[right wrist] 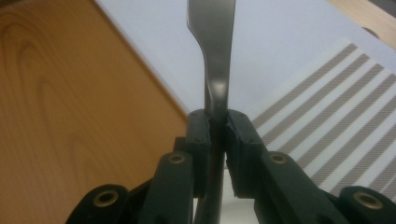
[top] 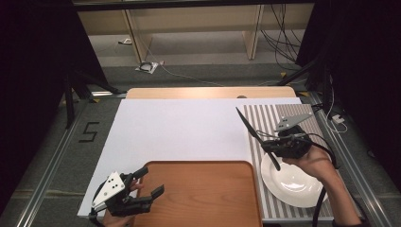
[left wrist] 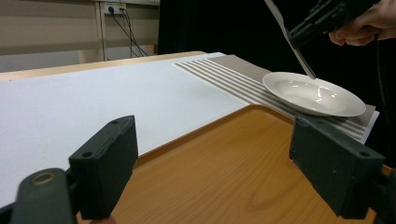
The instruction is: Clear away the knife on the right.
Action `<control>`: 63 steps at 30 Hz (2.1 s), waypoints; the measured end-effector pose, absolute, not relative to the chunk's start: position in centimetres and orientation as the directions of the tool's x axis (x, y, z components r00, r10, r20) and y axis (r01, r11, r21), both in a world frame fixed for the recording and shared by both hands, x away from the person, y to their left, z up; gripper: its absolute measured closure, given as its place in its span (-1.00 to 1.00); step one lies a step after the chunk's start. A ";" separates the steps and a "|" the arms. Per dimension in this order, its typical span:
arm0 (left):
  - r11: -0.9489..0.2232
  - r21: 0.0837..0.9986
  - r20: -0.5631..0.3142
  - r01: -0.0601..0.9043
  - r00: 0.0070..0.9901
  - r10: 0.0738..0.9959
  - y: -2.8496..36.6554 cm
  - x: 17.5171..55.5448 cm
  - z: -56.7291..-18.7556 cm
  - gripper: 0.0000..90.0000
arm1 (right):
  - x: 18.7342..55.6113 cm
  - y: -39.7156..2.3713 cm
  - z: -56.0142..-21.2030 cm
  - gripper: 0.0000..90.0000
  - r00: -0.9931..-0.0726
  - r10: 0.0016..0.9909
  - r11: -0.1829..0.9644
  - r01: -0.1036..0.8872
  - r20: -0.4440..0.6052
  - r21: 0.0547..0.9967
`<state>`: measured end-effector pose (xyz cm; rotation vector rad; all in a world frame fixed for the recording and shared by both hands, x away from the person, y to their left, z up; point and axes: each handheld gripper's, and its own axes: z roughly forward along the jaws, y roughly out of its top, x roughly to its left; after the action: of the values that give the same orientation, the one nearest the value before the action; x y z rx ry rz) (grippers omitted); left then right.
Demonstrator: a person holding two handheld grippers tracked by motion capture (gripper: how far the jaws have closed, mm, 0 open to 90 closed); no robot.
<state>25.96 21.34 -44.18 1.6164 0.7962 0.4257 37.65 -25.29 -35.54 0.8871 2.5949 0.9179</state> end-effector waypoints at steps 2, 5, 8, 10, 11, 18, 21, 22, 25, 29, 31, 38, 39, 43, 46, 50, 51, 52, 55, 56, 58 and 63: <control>-0.038 0.965 -0.159 0.259 0.695 0.701 21.3 26.0 -44.2 -0.66 | 37.1 -24.6 -35.8 0.79 -0.798 0.602 0.621 0.451 -0.022 0.641; -0.042 0.965 -0.156 0.258 0.697 0.700 21.3 26.0 -44.2 -0.66 | 36.6 -23.7 -36.1 0.79 -0.810 0.585 0.642 0.440 -0.030 0.627; -0.041 0.966 -0.155 0.256 0.697 0.700 21.4 25.9 -44.1 -0.66 | 36.0 -22.8 -36.4 0.79 -0.825 0.566 0.647 0.435 -0.012 0.626; -0.038 0.966 -0.157 0.255 0.696 0.701 21.4 26.0 -44.1 -0.66 | 35.6 -22.2 -36.5 0.79 -0.832 0.555 0.654 0.429 -0.011 0.623; -0.034 0.967 -0.158 0.254 0.696 0.701 21.4 25.9 -44.1 -0.66 | 35.3 -21.9 -36.5 0.79 -0.835 0.550 0.658 0.430 -0.005 0.618; -0.038 0.966 -0.156 0.254 0.697 0.700 21.4 25.9 -44.1 -0.66 | 34.3 -20.6 -36.6 0.79 -0.853 0.522 0.673 0.412 0.000 0.614; -0.036 0.967 -0.156 0.253 0.697 0.700 21.4 25.9 -44.1 -0.66 | 33.7 -20.1 -36.8 0.79 -0.859 0.512 0.680 0.412 0.009 0.607; -0.036 0.967 -0.157 0.254 0.696 0.700 21.4 25.9 -44.1 -0.66 | 33.5 -19.9 -36.8 0.79 -0.861 0.509 0.682 0.413 0.013 0.603; -0.034 0.967 -0.157 0.253 0.696 0.700 21.4 25.9 -44.1 -0.66 | 33.1 -19.4 -37.1 0.79 -0.867 0.498 0.687 0.414 0.028 0.597; -0.034 0.967 -0.156 0.251 0.694 0.703 21.4 25.9 -44.0 -0.66 | 32.4 -18.5 -38.0 0.79 -0.876 0.480 0.703 0.418 0.051 0.575; -0.034 0.968 -0.154 0.249 0.694 0.703 21.4 25.8 -44.0 -0.66 | 32.2 -18.3 -38.1 0.79 -0.878 0.475 0.704 0.421 0.062 0.572; -0.029 0.970 -0.152 0.243 0.690 0.707 21.5 25.8 -44.0 -0.66 | 30.9 -16.9 -39.3 0.79 -0.902 0.421 0.739 0.401 0.092 0.542; -0.028 0.970 -0.151 0.241 0.690 0.708 21.5 25.8 -44.0 -0.66 | 30.8 -16.7 -39.4 0.79 -0.902 0.419 0.740 0.404 0.101 0.537; -0.027 0.971 -0.148 0.238 0.686 0.712 21.6 25.8 -44.0 -0.66 | 30.1 -16.2 -39.8 0.79 -0.906 0.406 0.751 0.406 0.121 0.520; -0.027 0.972 -0.146 0.235 0.685 0.714 21.6 25.8 -43.9 -0.66 | 29.7 -15.7 -40.3 0.79 -0.910 0.395 0.764 0.402 0.128 0.504; -0.021 0.972 -0.149 0.235 0.681 0.717 21.6 25.8 -43.9 -0.66 | 29.5 -15.4 -41.0 0.79 -0.913 0.384 0.775 0.400 0.138 0.489; -0.021 0.972 -0.148 0.234 0.680 0.718 21.6 25.8 -43.9 -0.66 | 29.4 -15.3 -41.1 0.79 -0.913 0.383 0.778 0.402 0.143 0.483; -0.021 0.972 -0.149 0.234 0.680 0.718 21.6 25.8 -43.9 -0.66 | 29.3 -15.2 -41.2 0.79 -0.915 0.376 0.781 0.398 0.147 0.481; -0.022 0.972 -0.148 0.234 0.681 0.717 21.6 25.7 -43.9 -0.66 | 29.0 -14.9 -41.3 0.79 -0.920 0.366 0.796 0.387 0.139 0.466; -0.022 0.972 -0.148 0.234 0.681 0.717 21.6 25.7 -43.9 -0.66 | 28.8 -14.8 -41.4 0.79 -0.920 0.365 0.795 0.387 0.142 0.466; -0.021 0.972 -0.149 0.235 0.681 0.717 21.6 25.8 -43.9 -0.66 | 28.7 -14.7 -41.5 0.79 -0.922 0.361 0.799 0.385 0.142 0.463; -0.023 0.972 -0.146 0.233 0.681 0.718 21.6 25.8 -43.9 -0.66 | 28.2 -14.2 -41.7 0.79 -0.925 0.353 0.813 0.379 0.143 0.443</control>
<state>25.76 21.57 -43.93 1.5877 0.8002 0.4612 28.21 -14.21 -41.69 0.6148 3.0420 0.7606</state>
